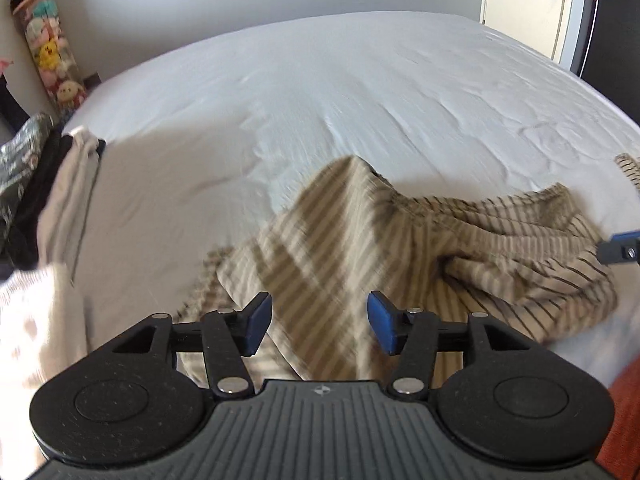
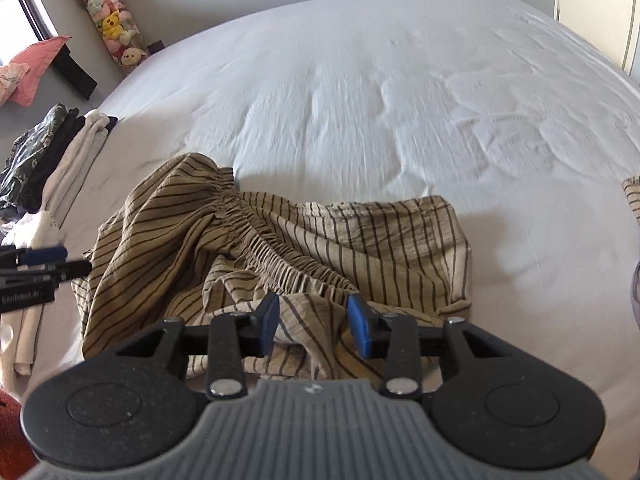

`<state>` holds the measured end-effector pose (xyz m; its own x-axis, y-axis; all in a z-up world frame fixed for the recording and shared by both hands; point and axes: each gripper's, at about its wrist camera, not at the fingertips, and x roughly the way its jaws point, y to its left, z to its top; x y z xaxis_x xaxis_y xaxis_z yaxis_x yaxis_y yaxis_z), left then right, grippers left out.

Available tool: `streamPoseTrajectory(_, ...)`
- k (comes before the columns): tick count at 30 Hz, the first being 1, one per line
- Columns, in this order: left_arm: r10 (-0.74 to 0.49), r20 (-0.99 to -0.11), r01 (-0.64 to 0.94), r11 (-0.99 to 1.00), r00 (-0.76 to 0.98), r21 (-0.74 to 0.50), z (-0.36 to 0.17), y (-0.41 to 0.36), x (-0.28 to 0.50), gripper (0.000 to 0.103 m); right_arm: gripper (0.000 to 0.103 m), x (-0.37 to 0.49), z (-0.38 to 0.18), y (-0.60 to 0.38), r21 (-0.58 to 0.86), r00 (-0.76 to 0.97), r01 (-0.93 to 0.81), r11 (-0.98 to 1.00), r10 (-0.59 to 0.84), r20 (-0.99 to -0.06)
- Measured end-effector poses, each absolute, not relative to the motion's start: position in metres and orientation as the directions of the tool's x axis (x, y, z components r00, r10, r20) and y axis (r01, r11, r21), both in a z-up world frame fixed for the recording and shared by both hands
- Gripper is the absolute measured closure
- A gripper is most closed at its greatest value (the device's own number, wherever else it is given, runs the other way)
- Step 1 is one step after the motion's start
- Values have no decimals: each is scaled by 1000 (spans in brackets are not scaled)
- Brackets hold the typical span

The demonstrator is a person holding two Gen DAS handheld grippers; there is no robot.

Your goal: Fold clothes

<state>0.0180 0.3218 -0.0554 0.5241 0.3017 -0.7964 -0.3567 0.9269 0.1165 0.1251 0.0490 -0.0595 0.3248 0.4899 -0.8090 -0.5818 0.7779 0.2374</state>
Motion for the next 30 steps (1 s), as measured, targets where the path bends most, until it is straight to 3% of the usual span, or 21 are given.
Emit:
streamPoseTrajectory(12,295,-843,-199,953,451,227,-96,359,94,35,61,153,-104,83,215,226,-573,791,404,-886)
streamPoseTrajectory(16,241,-869,-184,967,433,176,-117,366,110,37,71,159,-114,88,221,196,-581,784,398,-896)
streamPoseTrajectory(17,228,-869,-186,969,438,161,-120,367,112,47,74,160,-115,88,221,195,-582,782,399,-896)
streamPoseTrajectory(18,218,-868,-188,971,446,147,-123,368,113,67,81,160,-116,87,222,195,-583,782,399,-896)
streamPoseTrajectory(21,207,-854,-193,973,478,128,-122,367,109,94,90,161,-112,82,228,202,-584,779,411,-889)
streamPoseTrajectory(24,236,-826,-222,965,513,138,-110,370,104,101,95,164,-102,77,219,233,-587,780,422,-876)
streamPoseTrajectory(30,331,-748,-343,928,575,147,-64,385,88,102,97,181,-58,80,161,373,-611,775,462,-805)
